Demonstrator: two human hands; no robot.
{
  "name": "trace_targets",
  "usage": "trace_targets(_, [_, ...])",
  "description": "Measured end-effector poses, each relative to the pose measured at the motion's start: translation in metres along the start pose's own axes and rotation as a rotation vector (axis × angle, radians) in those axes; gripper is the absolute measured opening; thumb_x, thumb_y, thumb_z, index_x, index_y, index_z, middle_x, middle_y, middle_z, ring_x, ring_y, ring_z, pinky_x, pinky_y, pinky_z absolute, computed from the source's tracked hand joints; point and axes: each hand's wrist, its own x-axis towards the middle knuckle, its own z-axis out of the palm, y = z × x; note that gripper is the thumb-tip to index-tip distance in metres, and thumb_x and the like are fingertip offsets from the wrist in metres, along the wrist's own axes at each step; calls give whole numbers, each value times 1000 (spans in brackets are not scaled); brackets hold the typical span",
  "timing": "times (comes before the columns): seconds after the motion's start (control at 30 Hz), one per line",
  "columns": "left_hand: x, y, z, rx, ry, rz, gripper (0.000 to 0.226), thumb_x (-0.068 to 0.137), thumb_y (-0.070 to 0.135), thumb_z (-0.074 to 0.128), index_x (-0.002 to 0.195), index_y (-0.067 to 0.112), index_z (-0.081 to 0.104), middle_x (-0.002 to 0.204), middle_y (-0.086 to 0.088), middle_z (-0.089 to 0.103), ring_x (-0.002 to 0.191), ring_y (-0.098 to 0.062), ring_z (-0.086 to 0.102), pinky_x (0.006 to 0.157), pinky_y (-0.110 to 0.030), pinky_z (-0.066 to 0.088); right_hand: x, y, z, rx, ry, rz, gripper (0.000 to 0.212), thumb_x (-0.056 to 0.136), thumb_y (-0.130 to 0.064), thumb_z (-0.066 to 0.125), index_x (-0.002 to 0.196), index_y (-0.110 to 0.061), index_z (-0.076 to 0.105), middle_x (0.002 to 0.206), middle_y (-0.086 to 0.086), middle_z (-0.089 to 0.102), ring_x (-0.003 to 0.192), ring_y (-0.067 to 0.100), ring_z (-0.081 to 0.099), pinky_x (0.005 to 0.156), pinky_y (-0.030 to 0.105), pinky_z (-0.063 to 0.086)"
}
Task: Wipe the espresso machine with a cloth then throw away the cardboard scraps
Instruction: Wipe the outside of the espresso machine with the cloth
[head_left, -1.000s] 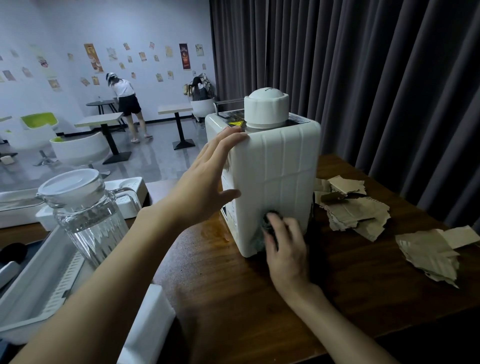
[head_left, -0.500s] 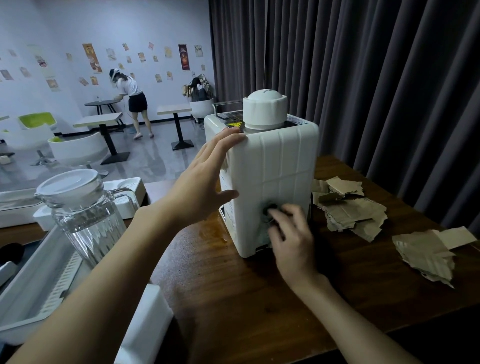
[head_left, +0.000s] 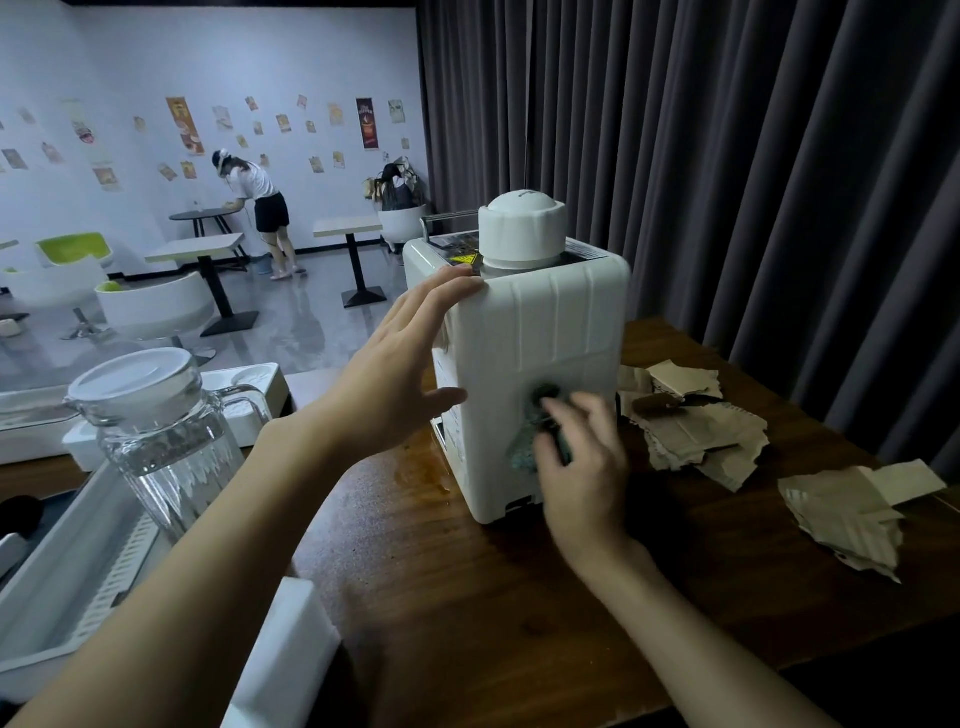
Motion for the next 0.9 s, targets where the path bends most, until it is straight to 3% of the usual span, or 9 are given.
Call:
trace_targets(0.1, [0,-1,1,-5,15,10,102,71,12,88,152,25,27,162,7,23,151,-14,21,120,-32,22,-13,-22,13,18,-111,-119,33,83,1,71,116,-2,67,116,11,60,101,23,63,84,35,58])
trace_targets(0.2, [0,-2,1,-3,11,22,101,72,12,88,151,25,27,162,5,24,151,-15,22,121,-34,23,-15,-28,16,27,-186,-219,29,88,-4,65,117,-5,67,117,8,60,102,25,63,85,38,57])
trace_targets(0.33, [0,-3,0,-8,10,22,99,73,10,87,151,25,28,162,7,24,151,-13,21,120,-30,21,-4,-19,7,21,-144,-195,32,84,0,68,116,-3,67,116,8,59,100,21,63,86,33,58])
trace_targets(0.5, [0,-3,0,-5,-2,6,98,74,12,86,151,27,27,163,9,21,151,-12,21,119,-27,19,27,4,-13,-5,37,19,36,79,4,73,114,-2,68,112,12,61,102,13,54,85,6,40])
trace_targets(0.6, [0,-3,0,-13,-1,2,99,74,11,86,151,28,27,163,10,21,151,-11,20,119,-27,20,44,17,-25,31,124,108,35,81,1,72,116,-1,65,110,12,62,101,19,59,87,7,43])
trace_targets(0.67, [0,-3,0,-18,0,0,99,74,11,86,151,29,27,163,11,21,151,-10,20,119,-27,20,48,19,-28,76,148,189,41,82,-4,73,120,-4,58,112,10,61,105,22,60,90,24,51])
trace_targets(0.73, [0,-3,1,-21,2,0,100,74,11,87,151,29,26,163,11,20,151,-10,20,118,-26,19,47,17,-28,115,167,239,48,82,-8,75,124,-8,51,115,11,60,106,19,59,89,16,49])
trace_targets(0.8, [0,-3,1,-21,5,2,100,74,11,87,151,29,26,163,11,21,151,-9,20,119,-26,20,44,11,-24,87,163,203,49,83,-9,74,128,-9,53,118,11,61,108,17,57,83,0,39])
trace_targets(0.9, [0,-3,2,-17,10,5,101,73,11,87,151,30,26,162,10,22,150,-11,21,120,-29,21,38,-3,-16,24,118,64,41,84,-5,72,123,-3,61,114,11,63,105,8,53,86,2,38])
